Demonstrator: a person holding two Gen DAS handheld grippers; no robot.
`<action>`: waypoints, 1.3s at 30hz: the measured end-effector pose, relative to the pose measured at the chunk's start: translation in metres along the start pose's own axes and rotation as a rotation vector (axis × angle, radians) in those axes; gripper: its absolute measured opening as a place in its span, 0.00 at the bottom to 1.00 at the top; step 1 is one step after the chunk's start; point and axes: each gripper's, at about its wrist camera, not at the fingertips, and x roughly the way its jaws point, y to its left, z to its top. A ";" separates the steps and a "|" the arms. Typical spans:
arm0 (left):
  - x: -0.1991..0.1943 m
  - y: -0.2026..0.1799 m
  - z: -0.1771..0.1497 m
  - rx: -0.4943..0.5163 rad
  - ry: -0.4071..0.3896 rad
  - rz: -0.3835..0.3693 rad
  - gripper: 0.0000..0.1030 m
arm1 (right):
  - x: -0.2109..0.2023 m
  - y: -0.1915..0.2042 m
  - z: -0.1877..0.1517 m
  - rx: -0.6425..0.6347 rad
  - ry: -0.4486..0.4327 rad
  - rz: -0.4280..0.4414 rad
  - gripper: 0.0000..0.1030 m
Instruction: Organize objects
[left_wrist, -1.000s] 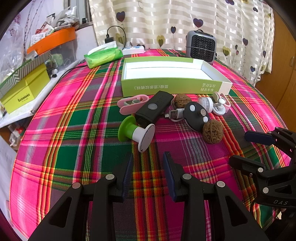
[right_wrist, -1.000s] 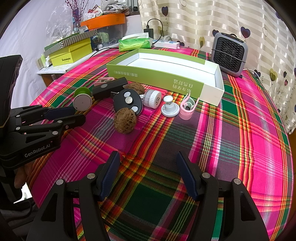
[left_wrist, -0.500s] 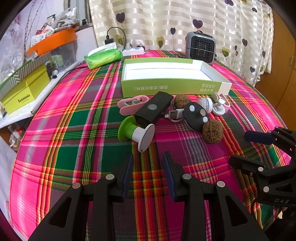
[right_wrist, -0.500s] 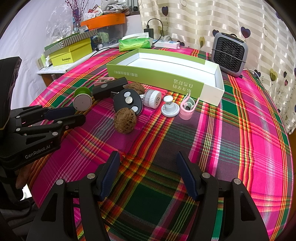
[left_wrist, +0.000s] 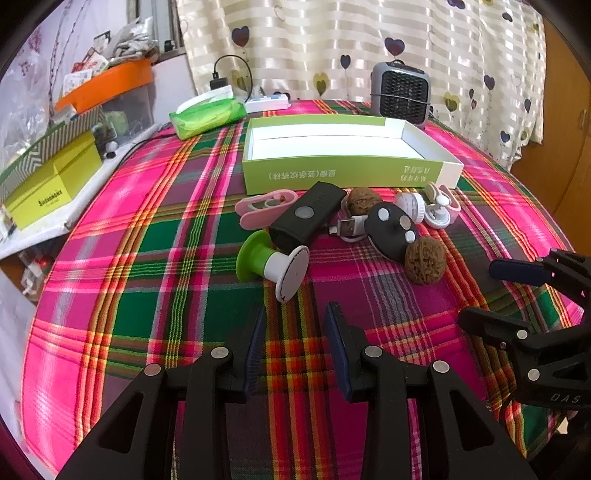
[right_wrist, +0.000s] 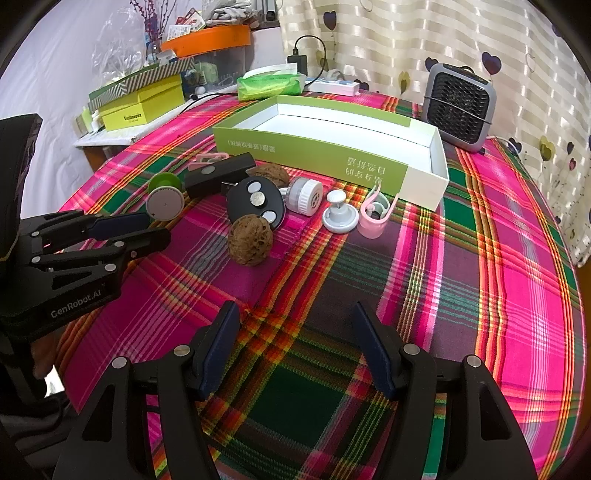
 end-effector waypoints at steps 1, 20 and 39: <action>0.000 0.001 0.000 -0.003 0.000 -0.005 0.30 | 0.000 0.001 0.000 0.001 0.001 0.003 0.62; -0.003 0.024 0.013 -0.031 -0.015 -0.102 0.30 | 0.008 0.011 0.015 0.002 -0.004 0.134 0.62; 0.000 0.037 0.023 0.126 -0.044 -0.176 0.37 | 0.016 0.014 0.024 0.003 0.007 0.160 0.62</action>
